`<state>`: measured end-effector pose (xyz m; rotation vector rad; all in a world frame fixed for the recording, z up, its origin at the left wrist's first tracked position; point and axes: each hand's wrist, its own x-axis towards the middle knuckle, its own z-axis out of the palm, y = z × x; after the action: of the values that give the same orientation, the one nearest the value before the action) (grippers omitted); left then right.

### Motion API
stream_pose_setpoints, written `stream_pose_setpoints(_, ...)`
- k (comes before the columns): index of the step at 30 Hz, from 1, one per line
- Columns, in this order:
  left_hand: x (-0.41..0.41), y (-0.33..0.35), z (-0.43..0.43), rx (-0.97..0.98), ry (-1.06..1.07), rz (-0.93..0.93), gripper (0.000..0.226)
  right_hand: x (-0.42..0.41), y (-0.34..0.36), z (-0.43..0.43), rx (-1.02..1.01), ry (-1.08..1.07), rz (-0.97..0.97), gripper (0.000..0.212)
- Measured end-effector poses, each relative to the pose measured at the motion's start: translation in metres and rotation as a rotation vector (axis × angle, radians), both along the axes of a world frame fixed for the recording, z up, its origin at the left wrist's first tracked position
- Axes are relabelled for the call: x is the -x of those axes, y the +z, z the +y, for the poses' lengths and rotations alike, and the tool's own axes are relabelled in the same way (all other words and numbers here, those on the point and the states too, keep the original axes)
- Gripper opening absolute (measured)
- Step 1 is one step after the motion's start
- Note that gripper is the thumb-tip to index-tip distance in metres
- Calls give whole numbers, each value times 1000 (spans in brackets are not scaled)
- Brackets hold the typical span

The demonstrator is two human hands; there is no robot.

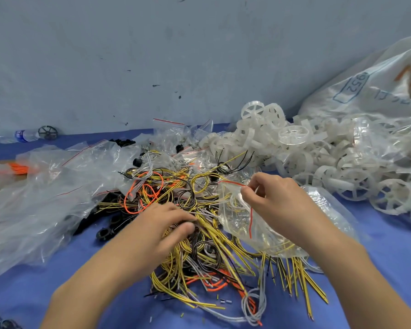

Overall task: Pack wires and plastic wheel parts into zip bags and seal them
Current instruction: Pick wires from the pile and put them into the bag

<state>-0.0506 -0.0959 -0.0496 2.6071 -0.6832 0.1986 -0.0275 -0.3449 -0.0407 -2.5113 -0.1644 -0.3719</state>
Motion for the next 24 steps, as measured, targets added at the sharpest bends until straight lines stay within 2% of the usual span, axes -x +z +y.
stream_pose_setpoints(2,-1,10,1,175,27,-73,24,0,1,0,2,2,2,27)
stream_pose_setpoints(6,-4,27,-4,615,53,-100,29,3,4,2,1,2,4,27)
stream_pose_setpoints(9,-7,35,-7,770,121,-143,27,3,6,2,-9,6,7,25)
stream_pose_setpoints(12,-10,37,-8,751,158,-50,29,4,9,2,-15,20,16,22)
stream_pose_setpoints(15,-9,34,-15,600,49,134,25,6,14,0,-76,27,-59,19)
stream_pose_setpoints(17,-6,34,-19,471,-21,180,24,10,22,-1,-168,62,-142,20)
stream_pose_setpoints(20,-4,40,-25,381,-56,102,25,18,34,4,-237,213,-148,27)
stream_pose_setpoints(24,-1,52,-38,551,11,-120,18,21,38,14,-205,321,-164,25)
